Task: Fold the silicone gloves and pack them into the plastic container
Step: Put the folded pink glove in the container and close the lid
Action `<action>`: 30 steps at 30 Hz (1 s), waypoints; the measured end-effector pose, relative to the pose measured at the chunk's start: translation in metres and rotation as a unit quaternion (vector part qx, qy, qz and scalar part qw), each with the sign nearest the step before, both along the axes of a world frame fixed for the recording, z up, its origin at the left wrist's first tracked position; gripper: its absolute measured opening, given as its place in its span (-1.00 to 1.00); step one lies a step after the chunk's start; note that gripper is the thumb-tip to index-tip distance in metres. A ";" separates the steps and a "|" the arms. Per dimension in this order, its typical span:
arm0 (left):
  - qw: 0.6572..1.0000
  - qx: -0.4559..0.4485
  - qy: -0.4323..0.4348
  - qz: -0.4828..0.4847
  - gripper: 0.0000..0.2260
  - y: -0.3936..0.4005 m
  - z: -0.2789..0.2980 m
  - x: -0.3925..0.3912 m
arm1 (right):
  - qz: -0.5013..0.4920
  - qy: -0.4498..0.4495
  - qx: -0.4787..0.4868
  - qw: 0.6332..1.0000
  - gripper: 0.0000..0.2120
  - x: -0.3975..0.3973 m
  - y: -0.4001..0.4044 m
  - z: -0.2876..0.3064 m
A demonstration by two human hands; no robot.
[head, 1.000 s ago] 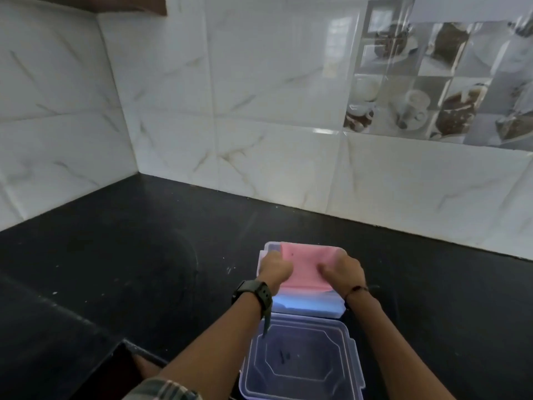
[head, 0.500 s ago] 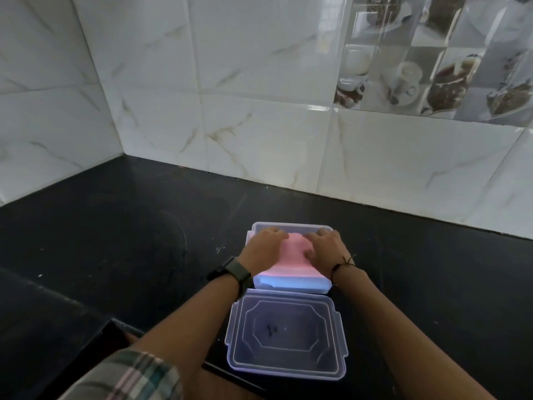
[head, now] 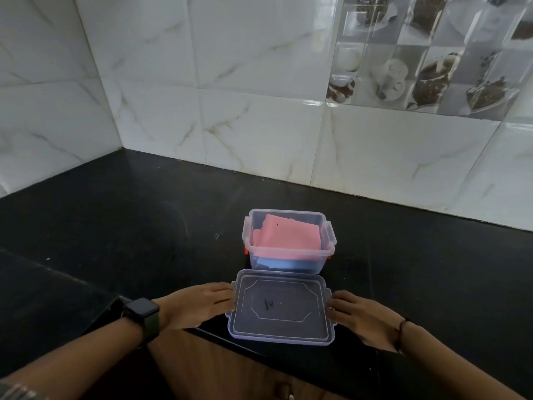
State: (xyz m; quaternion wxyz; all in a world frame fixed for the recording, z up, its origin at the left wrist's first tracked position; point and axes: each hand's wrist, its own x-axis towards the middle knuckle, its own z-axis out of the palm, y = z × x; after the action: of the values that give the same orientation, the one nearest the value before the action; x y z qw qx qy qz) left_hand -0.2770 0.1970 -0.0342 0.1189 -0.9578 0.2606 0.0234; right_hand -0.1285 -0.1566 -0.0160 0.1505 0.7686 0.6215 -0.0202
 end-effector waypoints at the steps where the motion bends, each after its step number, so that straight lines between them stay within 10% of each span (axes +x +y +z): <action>1: 1.000 0.008 0.006 0.018 -0.57 0.000 -0.004 0.003 | 0.006 -0.026 0.014 1.000 -0.57 0.000 0.003 0.000; 9: 0.985 -0.155 -0.072 0.016 -0.71 -0.011 -0.003 -0.014 | -0.083 0.094 0.126 0.984 -0.65 -0.005 -0.002 -0.015; 13: 0.860 -0.467 -0.058 0.196 -0.88 -0.040 0.008 -0.023 | -0.255 0.268 0.373 0.851 -0.72 -0.019 0.001 0.005; 19: 0.663 -0.651 -0.178 0.326 -0.83 -0.070 0.079 0.043 | -0.345 0.308 0.549 0.697 -0.86 0.022 0.041 0.067; 22: 0.626 -0.636 -0.180 0.413 -0.78 -0.064 0.103 0.093 | -0.416 0.274 0.520 0.694 -0.87 0.057 0.068 0.082; 30: 0.663 -0.518 -0.104 0.531 -0.71 -0.056 0.093 0.149 | -0.524 0.159 0.348 0.761 -0.71 0.110 0.113 0.084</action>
State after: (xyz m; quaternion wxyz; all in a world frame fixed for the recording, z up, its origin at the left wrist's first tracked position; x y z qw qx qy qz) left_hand -0.1284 0.1412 0.0588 -0.4028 -0.8369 -0.3361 -0.1559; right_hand -0.0184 -0.0440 0.0677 -0.2626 0.9596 0.1014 0.0000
